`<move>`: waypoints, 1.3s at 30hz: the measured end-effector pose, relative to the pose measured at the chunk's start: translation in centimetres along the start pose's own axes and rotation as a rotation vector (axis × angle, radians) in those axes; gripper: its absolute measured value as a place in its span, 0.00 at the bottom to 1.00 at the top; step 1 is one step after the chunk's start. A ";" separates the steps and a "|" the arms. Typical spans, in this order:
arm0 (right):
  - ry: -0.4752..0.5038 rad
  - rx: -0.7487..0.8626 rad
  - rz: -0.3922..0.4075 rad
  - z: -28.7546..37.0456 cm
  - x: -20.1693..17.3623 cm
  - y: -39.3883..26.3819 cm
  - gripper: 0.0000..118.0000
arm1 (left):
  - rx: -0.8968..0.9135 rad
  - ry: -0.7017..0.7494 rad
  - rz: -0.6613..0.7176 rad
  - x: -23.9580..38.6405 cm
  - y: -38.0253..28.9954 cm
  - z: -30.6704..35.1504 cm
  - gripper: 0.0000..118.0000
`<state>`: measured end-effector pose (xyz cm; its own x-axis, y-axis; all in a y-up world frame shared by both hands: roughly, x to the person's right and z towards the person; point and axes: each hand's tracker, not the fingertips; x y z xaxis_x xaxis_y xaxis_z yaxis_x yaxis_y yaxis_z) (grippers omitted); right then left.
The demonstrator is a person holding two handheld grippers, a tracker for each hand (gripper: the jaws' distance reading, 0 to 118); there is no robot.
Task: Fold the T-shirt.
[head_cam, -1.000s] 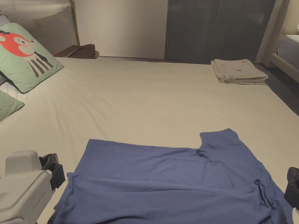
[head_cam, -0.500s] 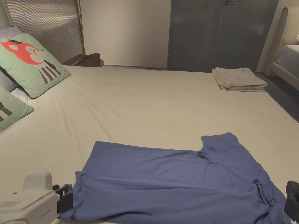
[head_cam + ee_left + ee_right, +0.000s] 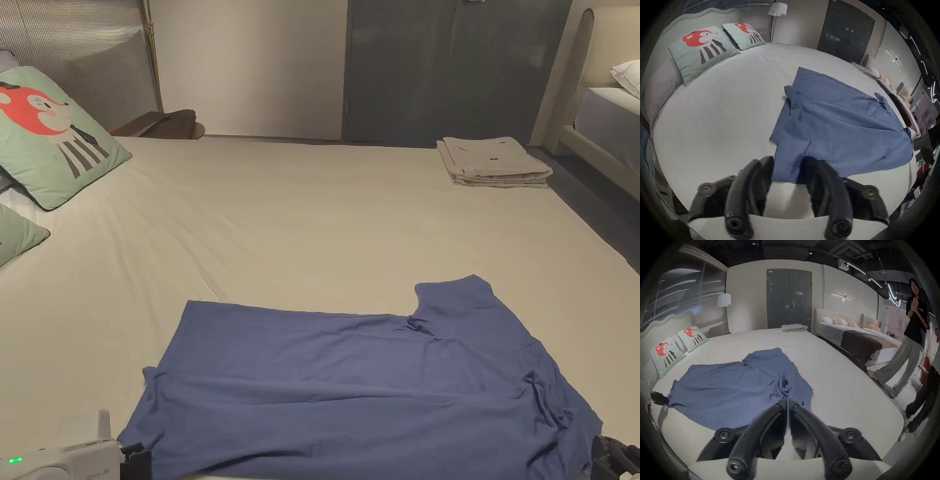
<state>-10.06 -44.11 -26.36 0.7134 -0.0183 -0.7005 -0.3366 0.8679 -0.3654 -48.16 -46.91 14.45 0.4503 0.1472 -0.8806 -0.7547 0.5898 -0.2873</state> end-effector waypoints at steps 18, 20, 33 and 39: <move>0.052 -0.288 -0.059 -7.0 1.0 -0.3 0.08 | 0.061 -0.020 0.044 0.4 1.2 2.7 0.02; 0.058 -0.262 -0.049 -6.0 0.8 0.3 0.06 | 0.061 -0.020 0.041 0.4 1.2 3.3 0.01; 0.062 -0.283 -0.069 3.6 2.5 1.7 0.06 | 0.003 -0.022 0.030 -0.2 -2.3 9.9 0.01; 0.019 -0.372 -0.030 4.4 2.9 -0.6 0.06 | -0.080 0.004 0.041 -1.4 -5.8 9.3 0.01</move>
<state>-5.11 -42.50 -25.46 0.7159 -0.0538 -0.6961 -0.5181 0.6274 -0.5813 -40.02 -43.13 20.88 0.4165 0.1672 -0.8936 -0.8082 0.5181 -0.2798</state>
